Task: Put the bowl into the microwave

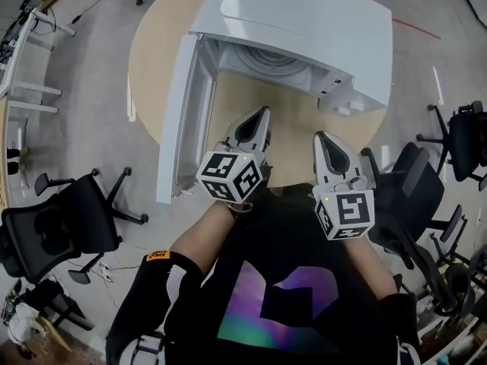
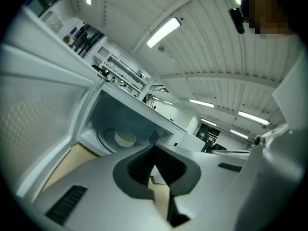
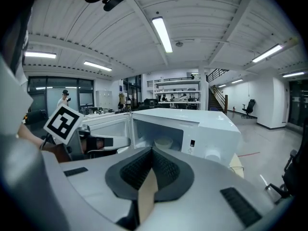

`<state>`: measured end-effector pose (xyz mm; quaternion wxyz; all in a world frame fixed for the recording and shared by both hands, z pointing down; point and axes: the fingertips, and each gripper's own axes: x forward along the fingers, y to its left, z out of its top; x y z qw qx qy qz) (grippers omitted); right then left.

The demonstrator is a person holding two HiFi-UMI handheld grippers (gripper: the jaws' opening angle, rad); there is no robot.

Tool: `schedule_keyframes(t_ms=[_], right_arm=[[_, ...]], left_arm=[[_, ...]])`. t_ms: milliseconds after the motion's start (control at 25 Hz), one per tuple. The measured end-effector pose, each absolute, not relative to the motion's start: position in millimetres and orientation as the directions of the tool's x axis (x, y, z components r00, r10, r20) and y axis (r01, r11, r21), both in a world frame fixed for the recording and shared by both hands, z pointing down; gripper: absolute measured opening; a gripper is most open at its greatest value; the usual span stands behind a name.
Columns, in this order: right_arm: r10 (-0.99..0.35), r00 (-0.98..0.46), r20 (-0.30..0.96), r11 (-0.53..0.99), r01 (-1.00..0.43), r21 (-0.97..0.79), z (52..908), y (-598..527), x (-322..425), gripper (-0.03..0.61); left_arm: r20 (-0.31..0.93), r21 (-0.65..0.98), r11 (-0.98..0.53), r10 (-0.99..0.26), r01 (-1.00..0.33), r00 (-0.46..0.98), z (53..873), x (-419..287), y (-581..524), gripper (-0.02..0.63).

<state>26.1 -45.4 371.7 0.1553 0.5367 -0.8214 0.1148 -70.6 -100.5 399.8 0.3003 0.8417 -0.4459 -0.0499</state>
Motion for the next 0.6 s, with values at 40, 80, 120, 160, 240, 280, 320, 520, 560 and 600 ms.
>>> schedule_keyframes(t_ms=[40, 80, 120, 160, 240, 280, 320, 520, 560, 600], right_arm=[[-0.850, -0.373, 0.373, 0.394, -0.919, -0.021, 370, -44, 28, 0.015], [-0.853, -0.371, 0.366, 0.391, -0.920, -0.020, 369, -42, 30, 0.015], [-0.856, -0.372, 0.360, 0.392, -0.920, -0.018, 367, -40, 31, 0.015], [-0.857, -0.375, 0.353, 0.396, -0.918, -0.014, 364, -39, 32, 0.015], [-0.858, -0.387, 0.339, 0.408, -0.913, -0.009, 360, -35, 35, 0.015], [-0.857, -0.394, 0.332, 0.415, -0.910, -0.009, 358, -32, 37, 0.015], [-0.857, -0.400, 0.326, 0.421, -0.907, -0.009, 356, -29, 39, 0.015], [-0.848, -0.444, 0.290, 0.457, -0.889, -0.022, 347, -9, 54, 0.015], [-0.846, -0.453, 0.282, 0.465, -0.885, -0.026, 345, -4, 57, 0.015], [-0.844, -0.461, 0.275, 0.472, -0.881, -0.026, 342, 2, 62, 0.015]], left_arm=[[0.182, 0.508, -0.446, -0.780, -0.737, 0.598, 394, -69, -91, 0.046], [0.181, 0.469, -0.465, -0.781, -0.751, 0.597, 389, -67, -82, 0.046], [0.179, 0.431, -0.481, -0.784, -0.764, 0.594, 384, -66, -74, 0.046], [0.176, 0.394, -0.494, -0.787, -0.775, 0.591, 379, -64, -66, 0.046], [0.171, 0.322, -0.514, -0.794, -0.795, 0.583, 369, -60, -52, 0.046], [0.171, 0.289, -0.520, -0.798, -0.804, 0.578, 364, -56, -45, 0.046], [0.171, 0.260, -0.524, -0.801, -0.811, 0.573, 360, -53, -38, 0.046], [0.197, 0.177, -0.479, -0.839, -0.860, 0.508, 350, -39, -3, 0.046], [0.203, 0.170, -0.463, -0.848, -0.870, 0.490, 349, -37, 4, 0.046], [0.207, 0.166, -0.449, -0.855, -0.878, 0.476, 348, -33, 11, 0.046]])
